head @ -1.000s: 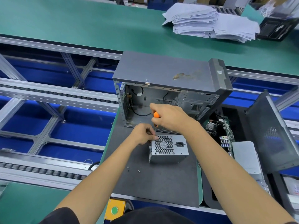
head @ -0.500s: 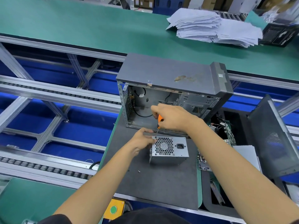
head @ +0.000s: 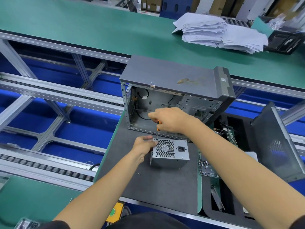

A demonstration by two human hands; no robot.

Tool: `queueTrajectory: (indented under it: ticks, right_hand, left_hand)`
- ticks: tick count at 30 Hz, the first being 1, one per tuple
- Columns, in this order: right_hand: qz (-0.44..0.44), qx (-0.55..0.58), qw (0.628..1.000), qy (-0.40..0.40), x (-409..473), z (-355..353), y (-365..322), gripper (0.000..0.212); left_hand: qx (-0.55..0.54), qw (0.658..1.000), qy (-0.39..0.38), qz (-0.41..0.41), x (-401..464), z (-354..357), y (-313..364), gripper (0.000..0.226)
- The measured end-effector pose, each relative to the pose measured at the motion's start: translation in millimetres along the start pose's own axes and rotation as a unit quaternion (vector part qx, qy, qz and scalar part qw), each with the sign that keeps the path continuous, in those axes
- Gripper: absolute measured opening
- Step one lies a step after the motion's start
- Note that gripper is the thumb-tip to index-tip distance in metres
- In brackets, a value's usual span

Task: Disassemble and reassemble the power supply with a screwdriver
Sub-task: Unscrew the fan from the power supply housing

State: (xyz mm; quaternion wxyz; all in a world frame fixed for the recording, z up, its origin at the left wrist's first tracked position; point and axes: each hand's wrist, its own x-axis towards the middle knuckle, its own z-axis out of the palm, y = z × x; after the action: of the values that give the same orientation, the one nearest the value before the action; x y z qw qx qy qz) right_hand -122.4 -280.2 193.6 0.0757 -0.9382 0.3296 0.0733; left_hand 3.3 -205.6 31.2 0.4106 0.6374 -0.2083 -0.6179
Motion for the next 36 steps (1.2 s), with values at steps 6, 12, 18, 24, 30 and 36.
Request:
queueTrajectory:
  ticks: [6,12,18,24,30,36]
  right_hand:
    - [-0.064,0.039,0.997,-0.03,-5,-7,0,0.032]
    - [-0.056,0.036,0.997,-0.045,-6,-9,3,0.023]
    - [0.017,0.019,0.999,-0.047,-2,-7,0,0.023]
    - [0.033,-0.011,0.997,-0.074,5,-11,-10,0.019]
    - [-0.049,0.008,0.996,-0.069,7,-17,-11,0.021]
    - [-0.034,-0.041,0.996,-0.069,18,-18,-25,0.019]
  left_hand:
    - [0.024,1.0,0.004,0.019,-2,0,0,0.026]
    - [0.051,0.998,-0.001,0.034,-4,-2,1,0.022]
    - [0.111,0.99,-0.004,0.086,-11,-2,0,0.017]
    - [0.165,0.981,-0.019,0.098,-13,-2,5,0.012]
    - [0.199,0.974,-0.012,0.108,-14,-2,6,0.011]
    - [0.223,0.966,0.005,0.127,-17,2,7,0.007]
